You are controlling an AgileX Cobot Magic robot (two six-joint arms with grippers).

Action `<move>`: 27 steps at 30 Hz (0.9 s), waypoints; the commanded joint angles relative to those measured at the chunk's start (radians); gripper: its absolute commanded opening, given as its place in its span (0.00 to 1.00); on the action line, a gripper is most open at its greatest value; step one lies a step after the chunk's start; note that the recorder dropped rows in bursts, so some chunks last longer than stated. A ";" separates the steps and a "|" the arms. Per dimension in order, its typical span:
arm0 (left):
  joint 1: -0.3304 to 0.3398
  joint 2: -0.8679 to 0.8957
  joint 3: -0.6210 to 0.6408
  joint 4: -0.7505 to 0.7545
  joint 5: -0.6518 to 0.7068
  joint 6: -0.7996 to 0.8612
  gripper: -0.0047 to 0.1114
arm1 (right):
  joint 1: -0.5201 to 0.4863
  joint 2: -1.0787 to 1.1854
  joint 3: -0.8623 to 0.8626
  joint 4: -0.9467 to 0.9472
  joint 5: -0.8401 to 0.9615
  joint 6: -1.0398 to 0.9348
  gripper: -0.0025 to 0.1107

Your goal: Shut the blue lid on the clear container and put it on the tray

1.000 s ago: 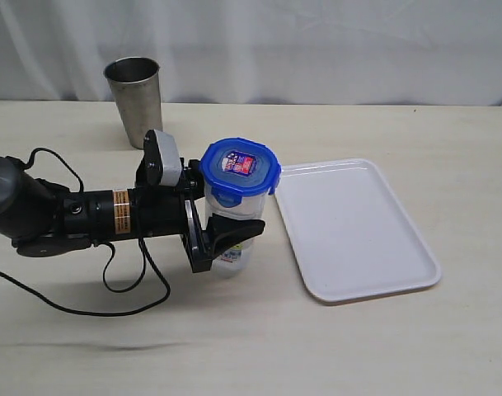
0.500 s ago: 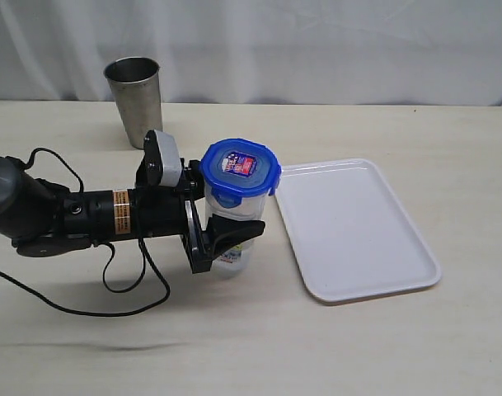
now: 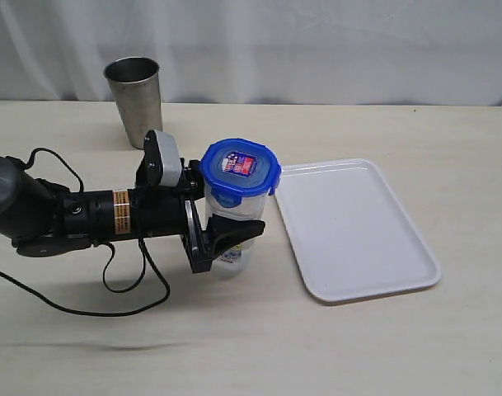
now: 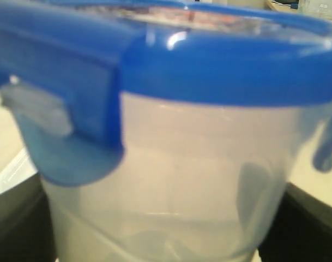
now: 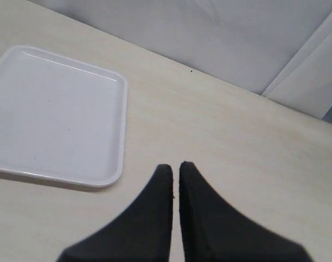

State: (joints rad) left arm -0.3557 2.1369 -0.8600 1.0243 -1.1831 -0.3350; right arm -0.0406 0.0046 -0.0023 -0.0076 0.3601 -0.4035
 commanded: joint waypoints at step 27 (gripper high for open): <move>-0.003 -0.016 -0.004 -0.012 -0.038 -0.007 0.04 | -0.004 -0.005 0.002 0.081 -0.014 0.298 0.06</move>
State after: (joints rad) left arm -0.3557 2.1369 -0.8600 1.0243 -1.1831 -0.3372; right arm -0.0406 0.0046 -0.0023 0.0661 0.3601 -0.1377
